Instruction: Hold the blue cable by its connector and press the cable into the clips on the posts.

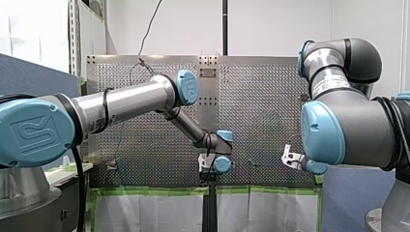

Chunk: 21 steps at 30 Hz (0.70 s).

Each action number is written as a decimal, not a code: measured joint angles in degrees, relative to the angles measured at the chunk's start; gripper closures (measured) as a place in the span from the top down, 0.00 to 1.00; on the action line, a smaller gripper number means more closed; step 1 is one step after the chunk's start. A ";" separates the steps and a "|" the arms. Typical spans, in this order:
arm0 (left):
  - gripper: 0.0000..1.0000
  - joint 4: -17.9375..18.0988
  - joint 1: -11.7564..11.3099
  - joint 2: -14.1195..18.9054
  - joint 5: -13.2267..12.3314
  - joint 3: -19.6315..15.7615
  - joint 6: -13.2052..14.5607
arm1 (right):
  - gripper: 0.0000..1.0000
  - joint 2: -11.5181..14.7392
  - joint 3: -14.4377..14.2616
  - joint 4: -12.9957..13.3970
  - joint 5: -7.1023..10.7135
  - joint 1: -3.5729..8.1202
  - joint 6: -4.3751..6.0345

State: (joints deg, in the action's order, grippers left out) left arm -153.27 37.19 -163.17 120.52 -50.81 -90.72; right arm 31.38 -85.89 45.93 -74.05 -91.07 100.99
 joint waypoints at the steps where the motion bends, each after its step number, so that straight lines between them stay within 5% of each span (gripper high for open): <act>1: 0.00 -0.04 0.05 0.01 0.11 -0.03 0.07 | 0.00 -0.04 0.14 -0.15 0.02 -0.07 -0.07; 4: 0.04 -0.23 0.28 0.01 0.09 -0.19 0.47 | 0.00 -0.06 0.45 -0.33 0.03 -0.26 -0.21; 5: 0.20 -0.29 0.38 0.01 -0.14 -0.26 0.77 | 0.00 -0.06 0.53 -0.35 0.05 -0.32 -0.25; 6: 0.20 -0.35 0.48 0.01 -0.43 -0.34 1.15 | 0.00 -0.07 0.61 -0.37 0.08 -0.38 -0.28; 8: 0.68 -0.65 0.73 0.03 -0.99 -0.53 1.87 | 0.00 -0.07 0.74 -0.38 0.26 -0.52 -0.38; 9: 0.68 -0.96 0.89 0.02 -1.18 -0.64 2.03 | 0.00 -0.07 0.77 -0.39 0.35 -0.59 -0.43; 11: 1.00 -1.51 1.18 0.03 -1.48 -0.79 1.99 | 0.00 -0.06 0.82 -0.39 0.50 -0.77 -0.52; 21: 1.00 -5.94 3.58 0.13 -2.52 -2.03 2.19 | 0.00 -0.11 0.84 -0.41 0.72 -1.45 -0.60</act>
State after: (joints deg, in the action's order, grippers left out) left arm -159.21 40.77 -163.04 118.00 -52.83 -88.53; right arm 31.28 -85.05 45.52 -73.33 -92.52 100.39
